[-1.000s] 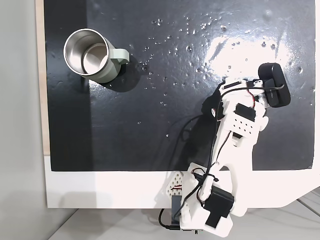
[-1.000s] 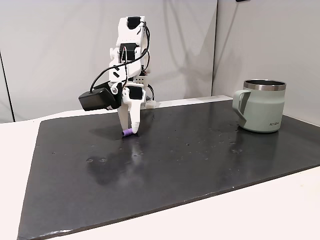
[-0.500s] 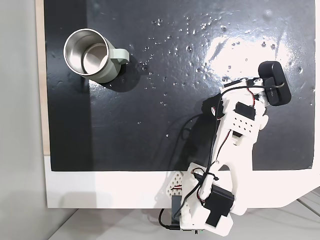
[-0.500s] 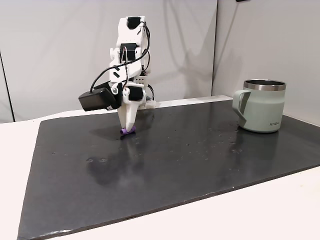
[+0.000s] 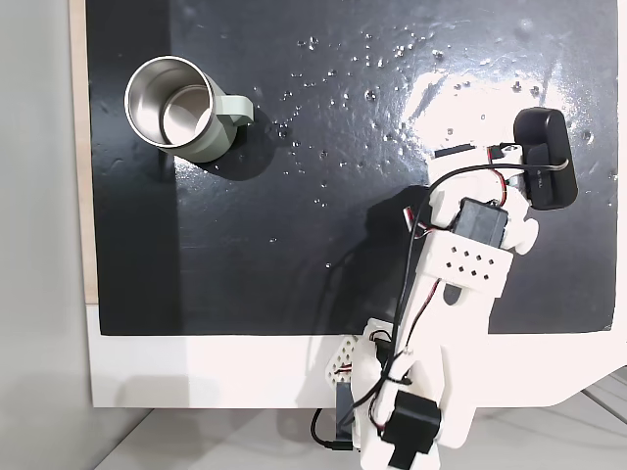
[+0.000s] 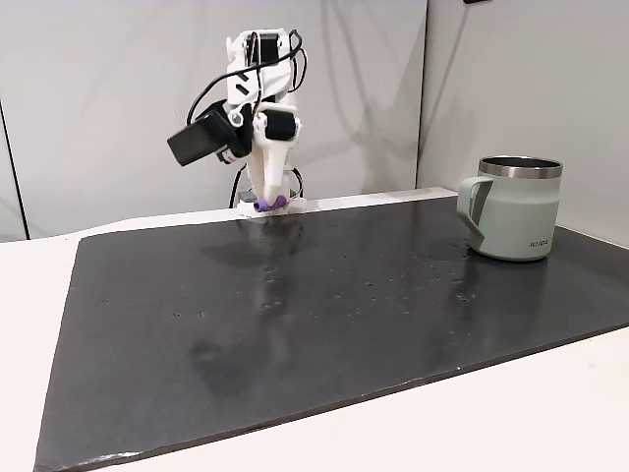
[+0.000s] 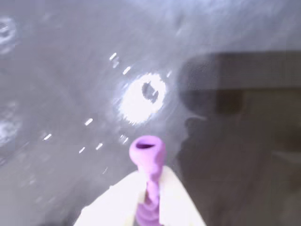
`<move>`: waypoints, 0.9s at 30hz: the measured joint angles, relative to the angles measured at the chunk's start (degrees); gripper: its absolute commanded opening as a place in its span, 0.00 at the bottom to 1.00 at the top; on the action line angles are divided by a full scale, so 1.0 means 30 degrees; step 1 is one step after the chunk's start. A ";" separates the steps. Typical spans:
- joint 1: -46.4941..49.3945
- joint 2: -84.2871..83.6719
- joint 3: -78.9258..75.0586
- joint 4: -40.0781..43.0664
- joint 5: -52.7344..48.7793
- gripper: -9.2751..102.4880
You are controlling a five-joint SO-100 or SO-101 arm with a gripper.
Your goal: Grasp a pengrip and put it in the cup.
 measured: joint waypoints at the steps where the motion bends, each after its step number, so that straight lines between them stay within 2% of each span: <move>1: -0.0352 0.0264 -0.0410 0.0645 0.0352 0.08; 7: -0.2842 0.1318 -0.3398 0.3604 0.3135 0.08; 15: -0.6826 0.1553 -0.5742 0.3809 0.7354 0.08; 27: -1.0049 0.0293 -0.5830 -0.2021 1.2129 0.08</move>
